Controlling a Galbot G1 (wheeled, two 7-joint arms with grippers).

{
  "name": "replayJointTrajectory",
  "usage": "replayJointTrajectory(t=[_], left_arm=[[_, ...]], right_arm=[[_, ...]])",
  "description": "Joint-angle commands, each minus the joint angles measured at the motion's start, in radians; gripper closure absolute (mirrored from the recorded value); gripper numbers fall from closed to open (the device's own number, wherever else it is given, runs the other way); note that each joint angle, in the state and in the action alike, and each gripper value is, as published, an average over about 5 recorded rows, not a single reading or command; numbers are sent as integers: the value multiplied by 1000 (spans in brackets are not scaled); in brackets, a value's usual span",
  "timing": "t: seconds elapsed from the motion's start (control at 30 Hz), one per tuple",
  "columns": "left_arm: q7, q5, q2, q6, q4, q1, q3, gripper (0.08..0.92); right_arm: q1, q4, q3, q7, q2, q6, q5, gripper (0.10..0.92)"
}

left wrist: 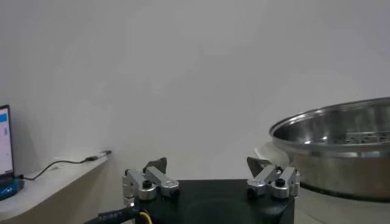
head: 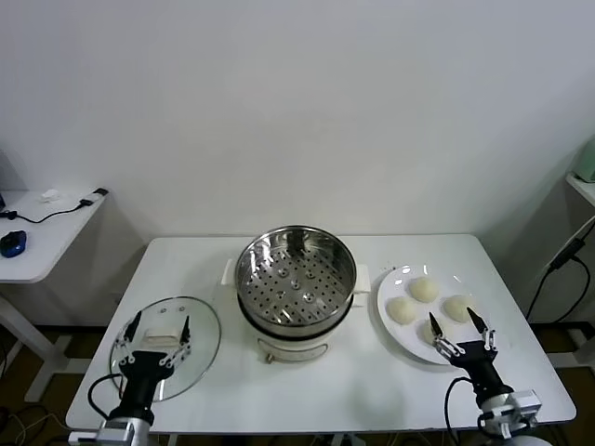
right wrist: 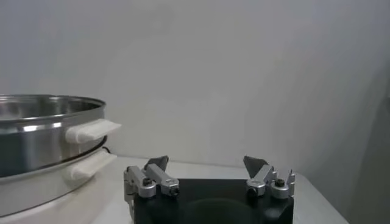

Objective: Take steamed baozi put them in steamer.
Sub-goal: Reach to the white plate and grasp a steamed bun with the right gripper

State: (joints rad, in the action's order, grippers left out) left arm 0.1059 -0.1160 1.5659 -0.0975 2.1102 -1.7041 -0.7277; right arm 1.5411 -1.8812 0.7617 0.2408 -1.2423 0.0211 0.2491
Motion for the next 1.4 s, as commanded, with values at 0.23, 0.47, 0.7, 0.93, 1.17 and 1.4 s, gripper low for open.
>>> replayJointTrajectory(t=[0.23, 0.47, 0.7, 0.93, 1.17, 1.4], left_arm=[[1, 23, -8, -5, 17, -38, 9, 177], [1, 53, -28, -28, 14, -73, 11, 177], [-1, 78, -38, -37, 2, -88, 11, 177], [-18, 91, -45, -38, 0, -83, 8, 177], [-25, 101, -45, -28, 0, -68, 3, 177], [-46, 106, -41, -25, -3, -53, -2, 177]], right_arm=[[-147, 71, -52, 219, 390, -226, -103, 203], [-329, 233, -275, 476, 833, -290, -149, 203], [-897, 421, -808, 618, 925, -226, -241, 203], [-1569, 663, -1445, 813, 787, -139, -336, 203], [-1872, 929, -1771, 916, 569, -36, -377, 203], [-1874, 1147, -1797, 947, 378, 39, -398, 203]])
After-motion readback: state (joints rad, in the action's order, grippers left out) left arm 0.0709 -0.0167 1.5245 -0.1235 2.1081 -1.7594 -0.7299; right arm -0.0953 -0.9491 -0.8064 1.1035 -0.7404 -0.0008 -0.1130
